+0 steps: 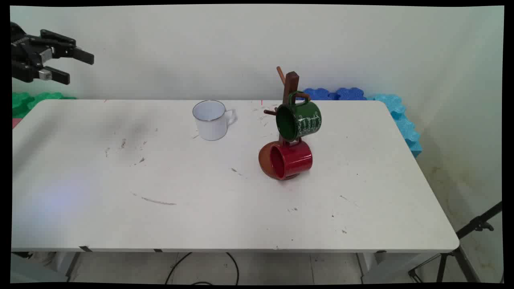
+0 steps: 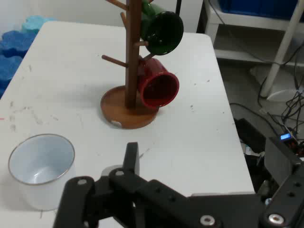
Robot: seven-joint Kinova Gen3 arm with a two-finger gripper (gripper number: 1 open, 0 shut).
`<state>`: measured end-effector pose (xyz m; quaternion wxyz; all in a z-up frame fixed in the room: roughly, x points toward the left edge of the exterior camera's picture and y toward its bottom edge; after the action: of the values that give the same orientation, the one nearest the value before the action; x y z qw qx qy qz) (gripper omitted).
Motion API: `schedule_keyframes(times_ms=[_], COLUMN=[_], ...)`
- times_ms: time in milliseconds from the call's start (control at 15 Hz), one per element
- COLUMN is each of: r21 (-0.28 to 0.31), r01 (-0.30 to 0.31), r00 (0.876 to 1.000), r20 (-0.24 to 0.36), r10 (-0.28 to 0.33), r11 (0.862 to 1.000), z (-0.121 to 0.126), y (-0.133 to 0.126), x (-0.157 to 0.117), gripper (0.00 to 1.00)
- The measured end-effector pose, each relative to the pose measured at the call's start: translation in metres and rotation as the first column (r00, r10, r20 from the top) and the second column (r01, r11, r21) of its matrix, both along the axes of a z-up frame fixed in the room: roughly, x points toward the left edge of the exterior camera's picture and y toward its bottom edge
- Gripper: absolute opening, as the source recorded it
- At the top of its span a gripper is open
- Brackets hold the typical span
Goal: Pick up the green mug from the rack
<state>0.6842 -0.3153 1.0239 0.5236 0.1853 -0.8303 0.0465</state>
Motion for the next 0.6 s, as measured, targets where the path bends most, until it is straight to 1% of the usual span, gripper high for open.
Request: schedule_keyframes(times_ms=[600], r21=[0.018], r01=[-0.035], r00=[0.999], r20=[0.039], r10=[0.034], r11=[0.999], z=[0.004], y=[-0.002], x=[-0.017], gripper=[1.0])
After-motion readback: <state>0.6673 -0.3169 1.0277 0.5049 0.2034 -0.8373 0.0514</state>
